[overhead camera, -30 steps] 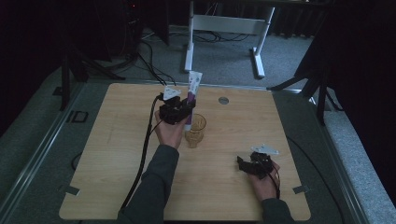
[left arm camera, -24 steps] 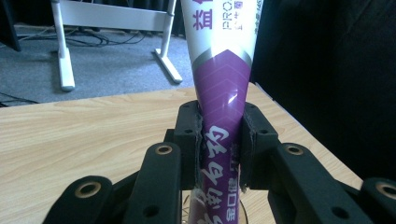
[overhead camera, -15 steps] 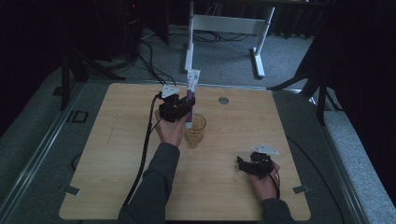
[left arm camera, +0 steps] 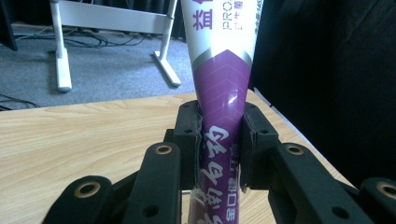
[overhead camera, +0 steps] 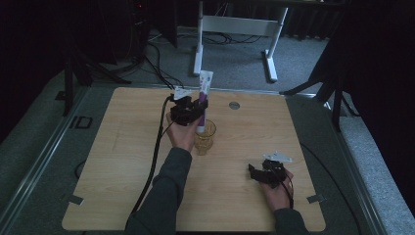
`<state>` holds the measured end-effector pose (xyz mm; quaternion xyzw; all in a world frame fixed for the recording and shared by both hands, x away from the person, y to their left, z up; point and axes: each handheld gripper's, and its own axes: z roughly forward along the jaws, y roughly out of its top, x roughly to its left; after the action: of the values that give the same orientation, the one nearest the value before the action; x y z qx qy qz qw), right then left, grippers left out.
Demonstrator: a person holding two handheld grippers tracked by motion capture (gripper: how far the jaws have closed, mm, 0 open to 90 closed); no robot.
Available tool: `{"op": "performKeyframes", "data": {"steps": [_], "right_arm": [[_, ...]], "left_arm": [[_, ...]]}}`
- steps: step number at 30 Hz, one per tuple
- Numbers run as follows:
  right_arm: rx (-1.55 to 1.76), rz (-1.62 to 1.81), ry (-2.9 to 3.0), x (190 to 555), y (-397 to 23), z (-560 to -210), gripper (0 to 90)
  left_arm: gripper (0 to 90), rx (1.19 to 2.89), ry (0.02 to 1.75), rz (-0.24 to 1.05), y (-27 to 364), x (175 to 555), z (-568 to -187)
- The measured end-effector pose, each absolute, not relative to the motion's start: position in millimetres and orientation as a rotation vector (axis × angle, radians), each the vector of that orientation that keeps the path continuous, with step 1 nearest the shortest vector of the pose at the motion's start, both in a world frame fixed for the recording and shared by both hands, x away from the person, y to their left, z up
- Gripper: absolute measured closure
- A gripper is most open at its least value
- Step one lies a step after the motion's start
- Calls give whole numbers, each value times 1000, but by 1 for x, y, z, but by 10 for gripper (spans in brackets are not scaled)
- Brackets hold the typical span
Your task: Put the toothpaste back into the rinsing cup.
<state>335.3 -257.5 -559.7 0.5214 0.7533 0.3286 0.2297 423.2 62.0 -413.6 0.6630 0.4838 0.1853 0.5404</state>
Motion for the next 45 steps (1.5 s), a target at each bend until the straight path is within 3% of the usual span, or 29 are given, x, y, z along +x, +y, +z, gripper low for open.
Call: {"op": "performKeyframes", "data": {"steps": [26,45], "right_arm": [[1430,905,2076,335,-257,-560,242],[1429,905,2076,335,-258,-560,242]], "left_arm": [[707,1578,1149,425,57,434,-424],[685,1703,1128,450,47,426,-443]]}}
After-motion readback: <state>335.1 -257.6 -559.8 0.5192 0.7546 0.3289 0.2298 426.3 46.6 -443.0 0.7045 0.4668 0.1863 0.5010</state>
